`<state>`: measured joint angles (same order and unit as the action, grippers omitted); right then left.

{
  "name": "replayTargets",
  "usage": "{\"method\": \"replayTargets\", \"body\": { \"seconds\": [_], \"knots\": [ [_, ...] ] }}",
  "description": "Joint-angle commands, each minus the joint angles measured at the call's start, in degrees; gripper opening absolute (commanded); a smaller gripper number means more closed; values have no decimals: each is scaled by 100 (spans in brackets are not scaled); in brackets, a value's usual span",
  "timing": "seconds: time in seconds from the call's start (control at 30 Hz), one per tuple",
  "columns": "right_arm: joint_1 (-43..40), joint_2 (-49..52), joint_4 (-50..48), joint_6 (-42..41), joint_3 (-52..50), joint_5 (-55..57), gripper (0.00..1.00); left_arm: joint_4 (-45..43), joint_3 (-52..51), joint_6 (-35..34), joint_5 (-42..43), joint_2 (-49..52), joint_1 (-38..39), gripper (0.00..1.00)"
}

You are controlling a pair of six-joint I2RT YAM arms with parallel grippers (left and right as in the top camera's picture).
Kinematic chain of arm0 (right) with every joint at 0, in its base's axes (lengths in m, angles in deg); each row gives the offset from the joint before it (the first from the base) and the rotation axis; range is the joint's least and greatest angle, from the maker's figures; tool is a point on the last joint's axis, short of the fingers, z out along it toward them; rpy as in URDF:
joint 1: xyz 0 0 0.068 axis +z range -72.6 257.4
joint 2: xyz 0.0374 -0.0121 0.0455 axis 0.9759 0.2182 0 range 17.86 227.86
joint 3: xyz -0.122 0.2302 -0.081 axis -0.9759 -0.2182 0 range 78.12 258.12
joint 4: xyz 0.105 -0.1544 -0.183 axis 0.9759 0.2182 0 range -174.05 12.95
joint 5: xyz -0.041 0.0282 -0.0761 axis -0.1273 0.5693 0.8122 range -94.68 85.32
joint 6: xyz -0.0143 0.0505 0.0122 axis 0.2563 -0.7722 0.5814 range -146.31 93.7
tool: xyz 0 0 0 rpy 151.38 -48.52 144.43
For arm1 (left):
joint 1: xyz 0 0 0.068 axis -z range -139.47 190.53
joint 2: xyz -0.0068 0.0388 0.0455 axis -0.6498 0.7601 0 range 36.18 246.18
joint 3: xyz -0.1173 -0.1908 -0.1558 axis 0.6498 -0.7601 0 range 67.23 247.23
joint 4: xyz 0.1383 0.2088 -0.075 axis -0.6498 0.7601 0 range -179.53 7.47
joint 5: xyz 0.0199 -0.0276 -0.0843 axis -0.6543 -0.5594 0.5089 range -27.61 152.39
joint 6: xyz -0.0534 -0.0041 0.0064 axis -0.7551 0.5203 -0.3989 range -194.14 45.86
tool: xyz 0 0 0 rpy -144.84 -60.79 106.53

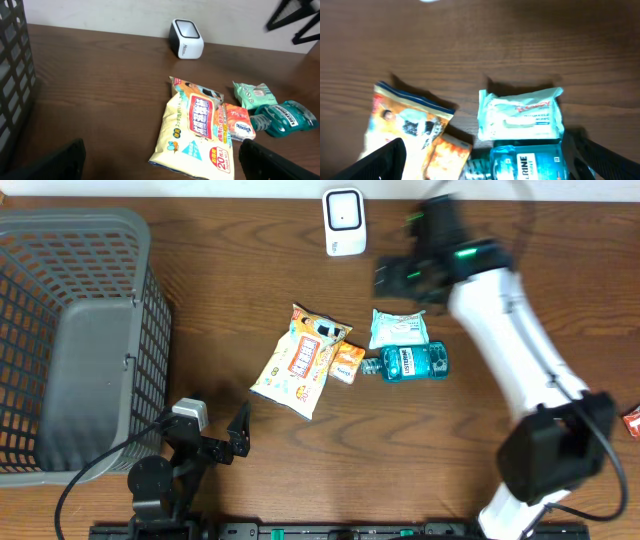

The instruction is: Scan the item barcode

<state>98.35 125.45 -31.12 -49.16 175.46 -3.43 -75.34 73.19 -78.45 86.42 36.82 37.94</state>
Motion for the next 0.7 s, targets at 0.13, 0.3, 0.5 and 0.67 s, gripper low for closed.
{"method": "replayTargets", "body": {
  "seconds": [0.13,0.3,0.5,0.67],
  "knots": [
    [1366,850,35,-852,0,3602,90,72,-114,-50,-13,-4,-24,98],
    [1572,1307,61,-1322,0,3934,82,72,-114,-50,-13,-4,-24,98],
    [1563,1681,-214,-1436,0,3823,81,72,-114,-50,-13,-4,-24,98],
    [1532,2090,-262,-1438,0,3816,79,72,-114,-50,-13,-4,-24,98]
  ]
}}
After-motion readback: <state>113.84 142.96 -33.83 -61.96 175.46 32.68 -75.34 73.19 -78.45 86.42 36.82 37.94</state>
